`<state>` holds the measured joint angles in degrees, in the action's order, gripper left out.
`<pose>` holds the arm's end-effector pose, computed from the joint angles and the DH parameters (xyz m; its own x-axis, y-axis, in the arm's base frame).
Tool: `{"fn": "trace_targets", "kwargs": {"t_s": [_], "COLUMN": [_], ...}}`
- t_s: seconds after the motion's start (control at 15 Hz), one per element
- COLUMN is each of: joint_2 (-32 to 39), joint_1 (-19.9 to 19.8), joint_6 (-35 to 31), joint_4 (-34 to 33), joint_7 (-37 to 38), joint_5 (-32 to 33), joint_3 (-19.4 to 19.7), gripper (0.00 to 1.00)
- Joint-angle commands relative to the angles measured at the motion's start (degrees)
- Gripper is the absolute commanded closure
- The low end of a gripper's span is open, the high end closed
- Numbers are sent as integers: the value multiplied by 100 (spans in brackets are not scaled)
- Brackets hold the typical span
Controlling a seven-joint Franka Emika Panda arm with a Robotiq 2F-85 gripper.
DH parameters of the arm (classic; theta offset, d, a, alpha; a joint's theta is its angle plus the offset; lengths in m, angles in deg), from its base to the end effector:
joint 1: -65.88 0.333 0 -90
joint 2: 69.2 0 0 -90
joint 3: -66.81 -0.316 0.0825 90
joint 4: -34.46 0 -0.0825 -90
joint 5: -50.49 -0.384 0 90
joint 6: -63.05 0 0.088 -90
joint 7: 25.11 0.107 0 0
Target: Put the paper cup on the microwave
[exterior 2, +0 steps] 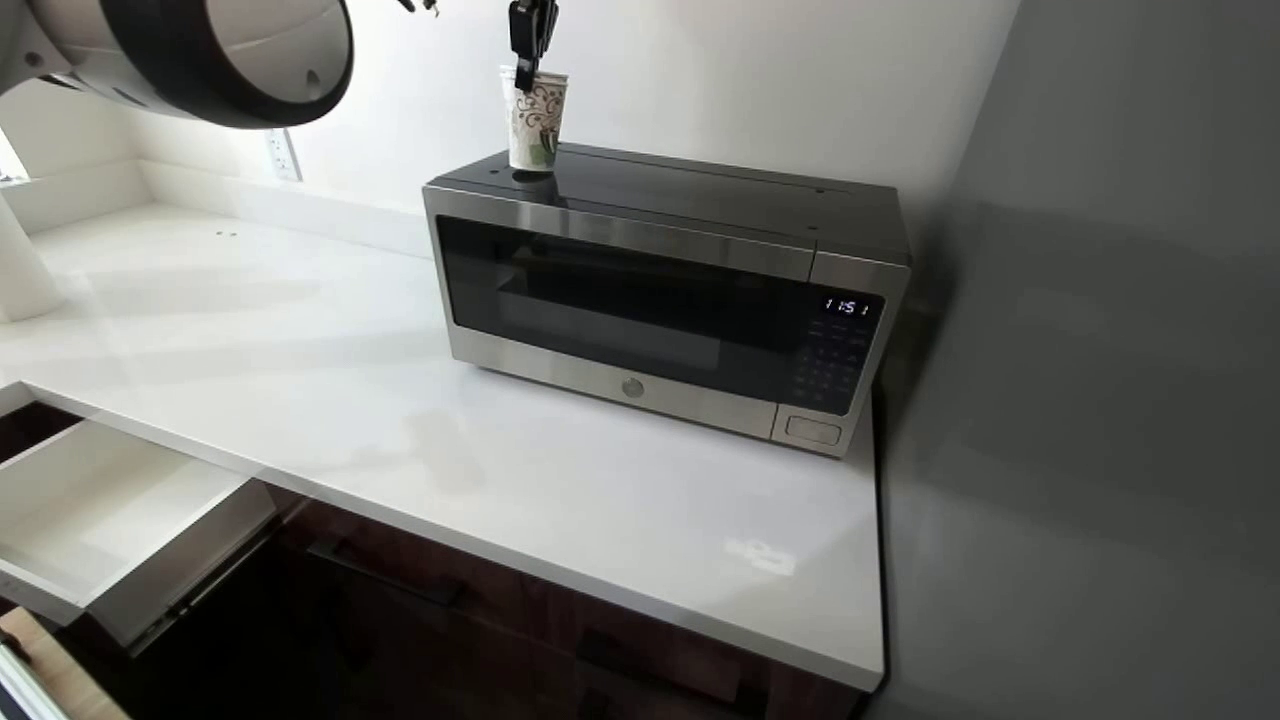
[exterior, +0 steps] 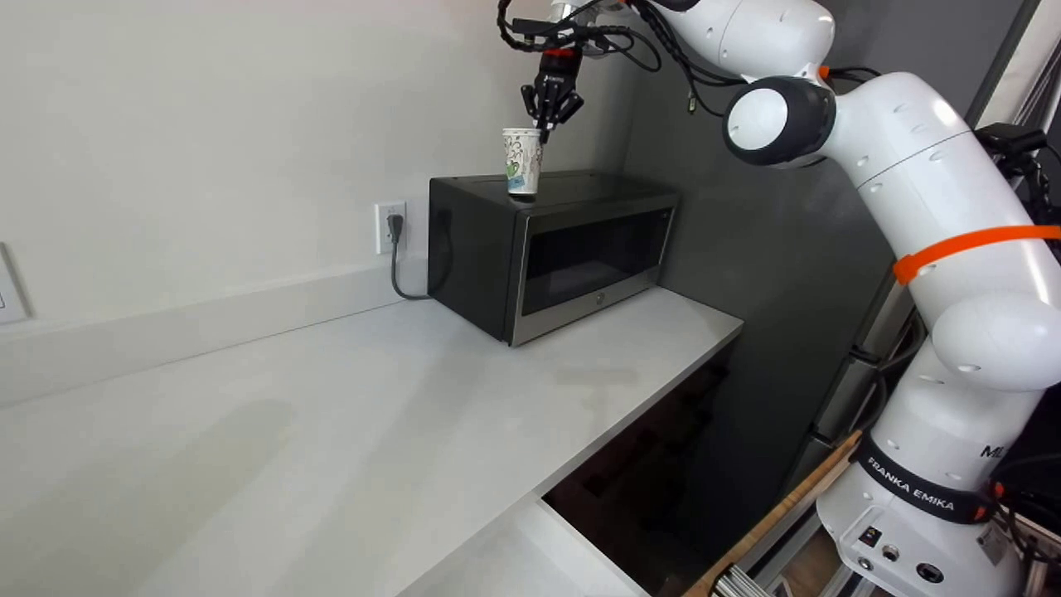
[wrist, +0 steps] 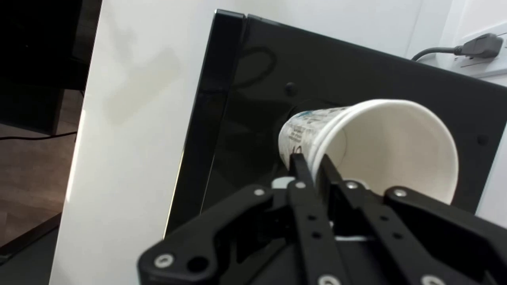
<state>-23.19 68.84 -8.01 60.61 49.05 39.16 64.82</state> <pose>0.7065 0.0729 0.5838 0.3991 -0.8933 -0.2065 -0.9160 -0.3984 -0.0469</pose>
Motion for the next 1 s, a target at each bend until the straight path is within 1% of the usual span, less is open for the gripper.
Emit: {"fn": "trace_targets", "kwargs": {"t_s": [0.0,0.2,0.47,0.53,0.67,0.8,0.87,0.93], "joint_2": [53,-187,-513,-628,-834,-1015,-1095,-1022], "joint_1": [-22,-76,-331,-441,-560,-507,-482,-520], "joint_6": [-18,-6,95,112,171,190,170,-12], "joint_4": [-112,59,77,59,46,6,8,104], "joint_7": [145,147,-57,-171,-543,-1382,-1683,-1202], "joint_5": [-33,-57,-350,-454,-481,-159,-59,-255], "joint_3": [-48,-56,-250,-318,-357,-244,-199,-218], "gripper": [56,33,3,0,0,0,0,0]}}
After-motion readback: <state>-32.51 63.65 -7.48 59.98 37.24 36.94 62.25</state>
